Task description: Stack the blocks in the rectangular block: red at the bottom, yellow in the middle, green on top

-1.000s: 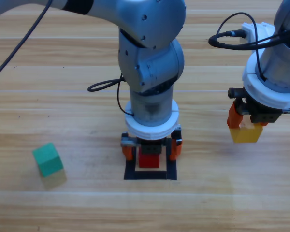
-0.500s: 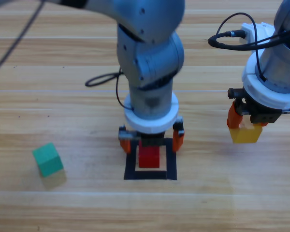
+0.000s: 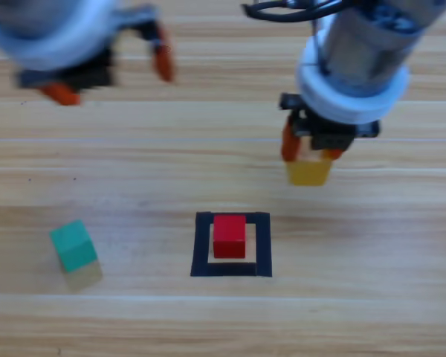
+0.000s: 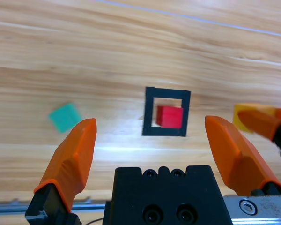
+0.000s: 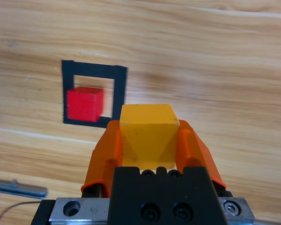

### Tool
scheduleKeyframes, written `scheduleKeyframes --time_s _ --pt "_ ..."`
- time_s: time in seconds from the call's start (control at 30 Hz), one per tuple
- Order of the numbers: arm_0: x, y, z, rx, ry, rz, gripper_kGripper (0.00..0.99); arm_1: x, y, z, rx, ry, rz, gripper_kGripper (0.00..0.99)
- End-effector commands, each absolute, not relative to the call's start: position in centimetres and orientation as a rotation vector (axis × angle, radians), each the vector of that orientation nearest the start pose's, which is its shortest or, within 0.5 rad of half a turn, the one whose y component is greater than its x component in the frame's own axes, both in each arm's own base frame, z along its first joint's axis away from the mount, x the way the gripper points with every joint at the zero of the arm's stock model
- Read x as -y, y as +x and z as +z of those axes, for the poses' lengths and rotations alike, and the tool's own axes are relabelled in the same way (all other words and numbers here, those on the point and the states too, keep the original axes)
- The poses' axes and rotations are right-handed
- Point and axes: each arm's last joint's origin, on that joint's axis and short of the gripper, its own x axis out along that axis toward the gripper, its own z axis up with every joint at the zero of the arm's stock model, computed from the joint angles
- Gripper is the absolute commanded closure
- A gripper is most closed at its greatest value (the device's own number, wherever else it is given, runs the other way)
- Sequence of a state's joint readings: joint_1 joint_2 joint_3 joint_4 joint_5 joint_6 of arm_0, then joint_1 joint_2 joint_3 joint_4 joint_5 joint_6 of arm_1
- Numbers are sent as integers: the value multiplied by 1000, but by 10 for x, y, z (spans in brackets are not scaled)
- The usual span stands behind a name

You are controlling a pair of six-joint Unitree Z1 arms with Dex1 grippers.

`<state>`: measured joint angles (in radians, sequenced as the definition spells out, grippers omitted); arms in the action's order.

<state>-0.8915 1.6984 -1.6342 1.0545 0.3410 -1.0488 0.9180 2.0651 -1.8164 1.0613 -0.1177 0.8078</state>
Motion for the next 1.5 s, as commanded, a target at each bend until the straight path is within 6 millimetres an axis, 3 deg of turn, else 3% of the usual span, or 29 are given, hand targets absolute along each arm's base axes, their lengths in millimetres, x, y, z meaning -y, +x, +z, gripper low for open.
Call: scheduleKeyframes --time_s 0.03,0.2,0.3,0.4,0.5,0.73,1.13,1.5 --pt "174 165 409 -966 -268 -7 36 -387 255 246 -1407 -52 135 990" --pt "149 146 415 -922 -212 -84 88 -418 258 240 -1435 -65 107 990" --pt "120 123 395 -866 -313 -96 86 -429 258 237 -1438 -66 102 990" --pt "94 98 393 -790 -384 -202 86 -438 255 235 -1444 -67 97 990" --pt "88 92 397 -774 -372 -256 88 -441 255 230 -1451 -65 81 990" --pt "80 85 381 -797 -344 -243 86 -447 257 218 -1458 -67 66 990" --pt "95 103 369 -871 -345 -119 82 -454 260 201 -1474 -93 64 990" --pt "132 138 356 -1018 -290 37 79 -456 262 191 -1483 -106 55 990"
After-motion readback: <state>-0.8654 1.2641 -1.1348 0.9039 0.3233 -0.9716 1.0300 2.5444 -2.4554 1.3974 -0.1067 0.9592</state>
